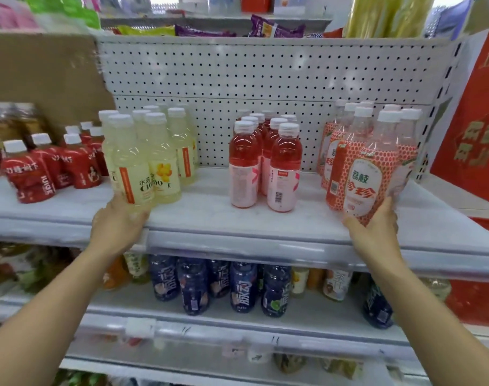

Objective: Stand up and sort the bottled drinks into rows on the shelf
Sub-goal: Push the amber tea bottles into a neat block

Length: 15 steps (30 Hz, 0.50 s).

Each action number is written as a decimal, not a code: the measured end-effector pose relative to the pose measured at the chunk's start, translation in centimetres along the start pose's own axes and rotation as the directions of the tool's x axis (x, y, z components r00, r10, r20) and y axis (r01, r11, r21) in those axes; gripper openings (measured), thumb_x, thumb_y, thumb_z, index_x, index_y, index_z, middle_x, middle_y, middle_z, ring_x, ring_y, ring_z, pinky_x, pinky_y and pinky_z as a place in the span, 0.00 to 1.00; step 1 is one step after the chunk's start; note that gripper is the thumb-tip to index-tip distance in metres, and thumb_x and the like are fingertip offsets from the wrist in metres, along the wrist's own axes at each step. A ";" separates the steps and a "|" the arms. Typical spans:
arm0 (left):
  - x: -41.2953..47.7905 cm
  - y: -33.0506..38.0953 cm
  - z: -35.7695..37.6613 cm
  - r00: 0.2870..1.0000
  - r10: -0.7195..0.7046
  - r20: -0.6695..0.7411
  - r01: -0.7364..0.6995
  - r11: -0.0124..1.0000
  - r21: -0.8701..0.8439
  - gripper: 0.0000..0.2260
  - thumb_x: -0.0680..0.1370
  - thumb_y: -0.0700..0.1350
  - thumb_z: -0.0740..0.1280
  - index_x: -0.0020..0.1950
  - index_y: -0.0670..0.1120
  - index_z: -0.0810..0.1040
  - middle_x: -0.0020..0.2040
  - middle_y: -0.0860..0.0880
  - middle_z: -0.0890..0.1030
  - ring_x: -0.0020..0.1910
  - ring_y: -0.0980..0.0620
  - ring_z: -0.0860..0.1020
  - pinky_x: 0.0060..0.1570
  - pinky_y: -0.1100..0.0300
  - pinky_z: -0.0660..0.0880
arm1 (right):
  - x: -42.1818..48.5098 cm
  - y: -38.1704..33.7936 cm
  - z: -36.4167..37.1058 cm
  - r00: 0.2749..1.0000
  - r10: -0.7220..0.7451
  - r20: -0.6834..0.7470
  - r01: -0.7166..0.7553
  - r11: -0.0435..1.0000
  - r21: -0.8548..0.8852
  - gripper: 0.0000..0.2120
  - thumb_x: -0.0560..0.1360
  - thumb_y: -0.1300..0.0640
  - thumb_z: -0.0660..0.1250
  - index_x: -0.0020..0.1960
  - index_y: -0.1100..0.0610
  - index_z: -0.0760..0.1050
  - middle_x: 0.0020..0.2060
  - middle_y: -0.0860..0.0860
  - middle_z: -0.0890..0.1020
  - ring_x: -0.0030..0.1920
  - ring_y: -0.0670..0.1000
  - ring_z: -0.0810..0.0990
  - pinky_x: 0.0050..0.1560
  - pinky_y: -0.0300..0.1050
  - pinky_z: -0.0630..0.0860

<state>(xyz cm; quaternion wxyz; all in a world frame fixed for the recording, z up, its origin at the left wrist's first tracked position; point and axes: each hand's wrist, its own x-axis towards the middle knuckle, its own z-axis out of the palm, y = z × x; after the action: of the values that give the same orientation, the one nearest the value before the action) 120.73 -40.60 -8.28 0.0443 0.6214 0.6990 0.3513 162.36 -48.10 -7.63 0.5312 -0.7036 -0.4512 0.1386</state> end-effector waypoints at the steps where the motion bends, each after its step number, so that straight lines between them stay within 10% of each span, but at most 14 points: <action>1: -0.7 -0.3 0.0 0.998 0.066 -0.001 -0.066 0.997 0.042 0.20 0.81 0.52 0.63 0.71 0.45 0.68 0.66 0.40 0.78 0.60 0.36 0.77 0.62 0.40 0.71 | -1.3 -0.1 0.2 0.999 -0.028 0.018 0.029 0.999 -0.039 0.41 0.78 0.55 0.67 0.80 0.51 0.44 0.79 0.52 0.54 0.78 0.57 0.53 0.77 0.60 0.53; 8: -6.6 -5.2 -0.7 0.969 0.168 0.180 -0.169 0.986 -0.008 0.33 0.80 0.55 0.64 0.81 0.47 0.55 0.81 0.48 0.54 0.80 0.49 0.52 0.78 0.51 0.52 | -11.6 -1.7 5.6 0.969 -0.192 0.154 0.212 0.969 -0.126 0.30 0.81 0.56 0.63 0.79 0.53 0.55 0.79 0.47 0.51 0.78 0.46 0.47 0.73 0.44 0.49; 12: -11.3 -10.0 -2.4 0.959 0.093 0.267 -0.051 0.986 -0.161 0.29 0.80 0.54 0.65 0.79 0.51 0.61 0.77 0.53 0.64 0.76 0.53 0.61 0.71 0.62 0.58 | -17.9 -3.6 12.1 0.904 -0.295 0.310 0.310 0.951 0.001 0.21 0.79 0.59 0.65 0.72 0.51 0.68 0.68 0.47 0.69 0.68 0.49 0.69 0.66 0.46 0.68; 15: -14.5 -15.5 -4.2 0.933 -0.012 0.359 0.089 0.976 -0.200 0.23 0.80 0.55 0.65 0.74 0.53 0.67 0.69 0.58 0.70 0.70 0.57 0.69 0.67 0.63 0.66 | -23.0 -4.4 18.5 0.704 -0.257 0.662 0.364 0.931 -0.026 0.18 0.80 0.53 0.64 0.69 0.47 0.69 0.62 0.43 0.70 0.62 0.46 0.73 0.57 0.39 0.67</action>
<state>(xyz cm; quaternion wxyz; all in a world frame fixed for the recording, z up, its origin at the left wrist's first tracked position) 108.89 -55.17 -19.09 0.2452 0.6481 0.6536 0.3044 134.97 -54.47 -17.64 0.3013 -0.5644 -0.7281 0.2460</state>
